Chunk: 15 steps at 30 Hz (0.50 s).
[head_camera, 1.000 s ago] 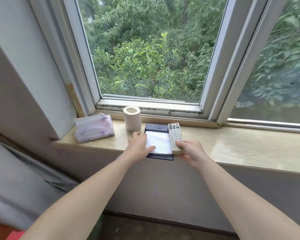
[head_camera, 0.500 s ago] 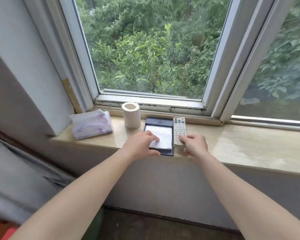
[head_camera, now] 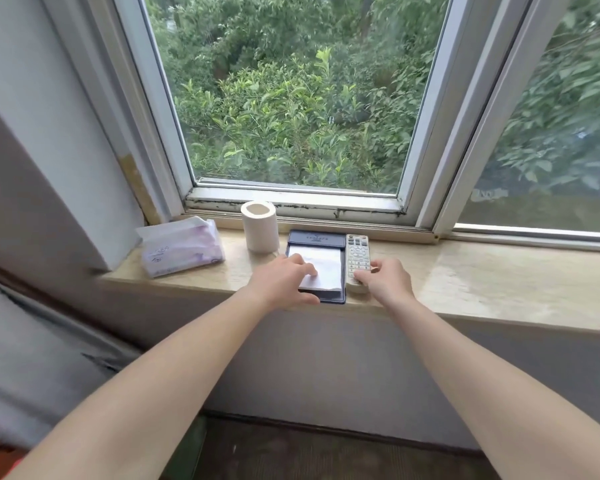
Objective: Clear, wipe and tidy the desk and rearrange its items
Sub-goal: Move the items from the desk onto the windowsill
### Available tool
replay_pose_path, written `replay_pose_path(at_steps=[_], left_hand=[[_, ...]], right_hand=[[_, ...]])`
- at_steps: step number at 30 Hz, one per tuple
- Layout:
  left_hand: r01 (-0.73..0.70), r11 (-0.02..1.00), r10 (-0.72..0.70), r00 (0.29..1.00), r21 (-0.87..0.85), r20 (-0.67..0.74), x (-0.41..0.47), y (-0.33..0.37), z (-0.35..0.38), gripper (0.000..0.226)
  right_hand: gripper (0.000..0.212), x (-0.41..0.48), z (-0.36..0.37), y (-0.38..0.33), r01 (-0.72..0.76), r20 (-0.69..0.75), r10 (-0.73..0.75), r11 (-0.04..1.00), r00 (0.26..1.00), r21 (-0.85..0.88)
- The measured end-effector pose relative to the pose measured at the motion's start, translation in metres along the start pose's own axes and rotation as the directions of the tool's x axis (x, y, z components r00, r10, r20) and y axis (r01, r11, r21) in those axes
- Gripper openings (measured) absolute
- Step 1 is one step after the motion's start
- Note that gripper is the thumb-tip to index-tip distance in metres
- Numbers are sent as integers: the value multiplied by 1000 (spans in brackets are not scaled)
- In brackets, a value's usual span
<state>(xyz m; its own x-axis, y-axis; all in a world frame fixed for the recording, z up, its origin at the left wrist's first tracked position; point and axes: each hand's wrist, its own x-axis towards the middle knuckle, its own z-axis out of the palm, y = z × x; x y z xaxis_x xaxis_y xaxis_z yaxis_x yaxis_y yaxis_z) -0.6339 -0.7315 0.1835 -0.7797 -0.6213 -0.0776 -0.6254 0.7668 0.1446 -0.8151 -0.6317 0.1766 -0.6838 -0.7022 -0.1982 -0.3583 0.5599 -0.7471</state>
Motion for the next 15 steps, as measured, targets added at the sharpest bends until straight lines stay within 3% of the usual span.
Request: replay_pose_path(at_steps=[2,8,15], left_hand=[[-8,1000,8,1000,25,10,0,1,0,60],[-49,994,53,998,98,-38,-9,2,0,71],[12,996,-4,995,86,-96,-44,-21,-14,69]], right_hand=[[19,-2,-1,-1,39,15,-39,999,999,-32],[52,-15,-2,-17,217,-18,-228,946,974,-240],[42,-42,22,-49,473,129,-456,833,881,-286]])
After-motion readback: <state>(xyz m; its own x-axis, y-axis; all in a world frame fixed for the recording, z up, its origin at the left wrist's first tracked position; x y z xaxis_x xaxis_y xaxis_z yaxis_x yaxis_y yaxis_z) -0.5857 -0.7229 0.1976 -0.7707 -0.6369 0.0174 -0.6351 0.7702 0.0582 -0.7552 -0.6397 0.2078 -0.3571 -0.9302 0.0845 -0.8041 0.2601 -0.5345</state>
